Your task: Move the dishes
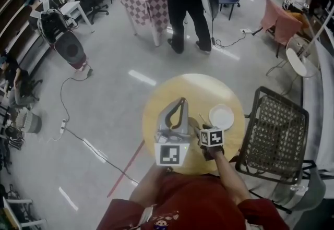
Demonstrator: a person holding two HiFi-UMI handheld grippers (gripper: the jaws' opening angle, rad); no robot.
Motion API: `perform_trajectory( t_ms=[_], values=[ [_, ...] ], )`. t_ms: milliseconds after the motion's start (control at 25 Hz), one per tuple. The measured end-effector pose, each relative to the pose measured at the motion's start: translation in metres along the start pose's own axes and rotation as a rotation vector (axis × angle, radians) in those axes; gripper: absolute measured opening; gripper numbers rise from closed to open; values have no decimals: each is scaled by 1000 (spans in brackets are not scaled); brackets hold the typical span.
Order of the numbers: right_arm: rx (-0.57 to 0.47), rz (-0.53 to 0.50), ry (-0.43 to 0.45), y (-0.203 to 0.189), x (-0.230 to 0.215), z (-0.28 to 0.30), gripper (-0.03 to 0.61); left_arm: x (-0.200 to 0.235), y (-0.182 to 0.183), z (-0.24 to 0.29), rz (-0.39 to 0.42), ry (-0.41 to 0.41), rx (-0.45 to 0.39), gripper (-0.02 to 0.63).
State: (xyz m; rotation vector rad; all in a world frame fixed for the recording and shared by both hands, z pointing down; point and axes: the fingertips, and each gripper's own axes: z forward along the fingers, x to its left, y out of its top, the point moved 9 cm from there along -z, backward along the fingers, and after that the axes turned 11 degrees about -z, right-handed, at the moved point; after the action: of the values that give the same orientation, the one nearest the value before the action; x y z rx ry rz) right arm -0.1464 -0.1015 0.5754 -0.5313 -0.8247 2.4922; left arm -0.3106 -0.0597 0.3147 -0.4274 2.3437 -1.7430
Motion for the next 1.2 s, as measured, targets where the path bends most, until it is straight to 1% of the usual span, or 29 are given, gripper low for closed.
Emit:
perform_trajectory(
  t_ms=[120,200,280,400,520,640,760,880,1200],
  values=[
    [18,63,30,-6,1,8,176,1,-2,0,-78,31,-13,8],
    [16,91,34,-9,1,9,176,2,-3,-1,-90,35,-13,8],
    [15,98,31,-10,2,10,172,2,-4,-1,-95,39,-10,8],
    [10,99,21,-9,2,11,143,4,-4,-2,-80,35,-6,8],
    [4,115,15,-11,1,11,100,1,-7,-4,-86,35,5,8],
    [1,111,4,-11,0,11,46,-1,-8,-3,-89,32,-3,8],
    [5,93,-14,-11,2,10,21,-1,-6,-3,-80,26,-11,8],
    [2,87,-30,-11,2,9,20,-1,-3,-3,-83,24,-19,8],
    [-34,86,-31,-4,6,-3,18,0,0,-4,-80,23,-11,8]
  ],
)
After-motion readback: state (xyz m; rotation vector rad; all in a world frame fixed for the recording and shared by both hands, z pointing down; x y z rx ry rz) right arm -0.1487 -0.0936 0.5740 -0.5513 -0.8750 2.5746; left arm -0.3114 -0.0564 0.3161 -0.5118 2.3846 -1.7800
